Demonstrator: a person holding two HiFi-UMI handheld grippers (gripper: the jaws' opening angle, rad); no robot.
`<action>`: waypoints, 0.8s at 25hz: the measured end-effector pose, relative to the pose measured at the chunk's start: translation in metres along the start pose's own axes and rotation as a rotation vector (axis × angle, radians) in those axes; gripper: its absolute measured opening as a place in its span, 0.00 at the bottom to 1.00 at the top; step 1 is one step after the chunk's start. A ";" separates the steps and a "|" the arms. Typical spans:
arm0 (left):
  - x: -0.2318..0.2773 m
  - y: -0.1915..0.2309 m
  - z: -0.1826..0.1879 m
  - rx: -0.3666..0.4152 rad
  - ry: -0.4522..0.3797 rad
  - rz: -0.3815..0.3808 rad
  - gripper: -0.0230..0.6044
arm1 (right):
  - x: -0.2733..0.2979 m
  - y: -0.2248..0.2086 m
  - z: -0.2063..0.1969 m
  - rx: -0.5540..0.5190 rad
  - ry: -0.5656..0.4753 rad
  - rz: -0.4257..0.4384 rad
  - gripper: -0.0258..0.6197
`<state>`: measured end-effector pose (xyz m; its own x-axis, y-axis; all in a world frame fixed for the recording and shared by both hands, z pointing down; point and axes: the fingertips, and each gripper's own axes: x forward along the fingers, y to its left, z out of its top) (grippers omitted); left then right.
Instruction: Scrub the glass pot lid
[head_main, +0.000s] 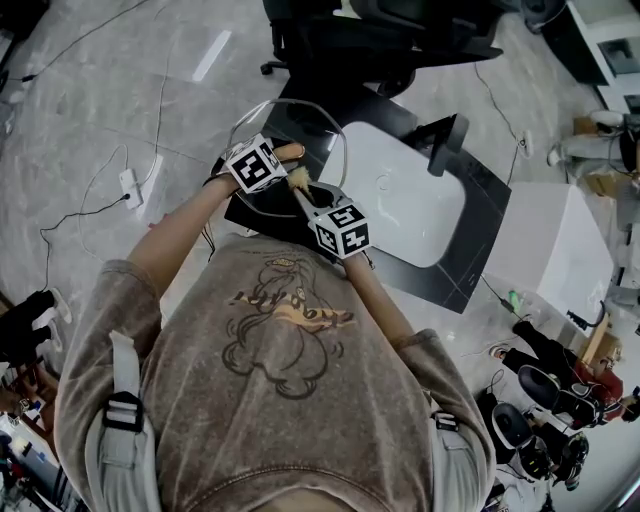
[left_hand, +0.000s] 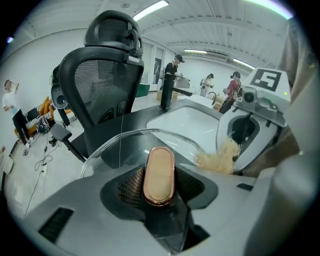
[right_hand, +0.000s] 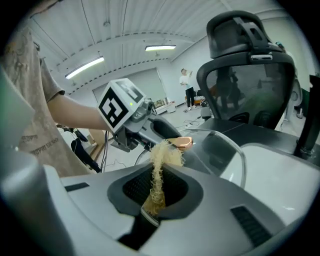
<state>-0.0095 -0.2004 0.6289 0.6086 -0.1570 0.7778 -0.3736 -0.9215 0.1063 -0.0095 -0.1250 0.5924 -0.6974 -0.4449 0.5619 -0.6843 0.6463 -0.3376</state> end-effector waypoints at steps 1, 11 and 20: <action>0.000 0.000 0.000 -0.004 0.000 -0.002 0.35 | 0.007 0.003 -0.003 -0.005 0.018 0.015 0.10; 0.000 0.000 0.000 -0.016 0.001 -0.026 0.34 | 0.044 0.014 -0.018 -0.053 0.125 0.060 0.10; 0.000 -0.001 0.000 -0.011 -0.013 -0.029 0.34 | 0.048 0.014 -0.019 -0.027 0.135 0.060 0.10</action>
<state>-0.0090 -0.2000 0.6287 0.6285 -0.1353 0.7659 -0.3633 -0.9218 0.1353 -0.0487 -0.1258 0.6292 -0.7007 -0.3181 0.6386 -0.6347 0.6868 -0.3543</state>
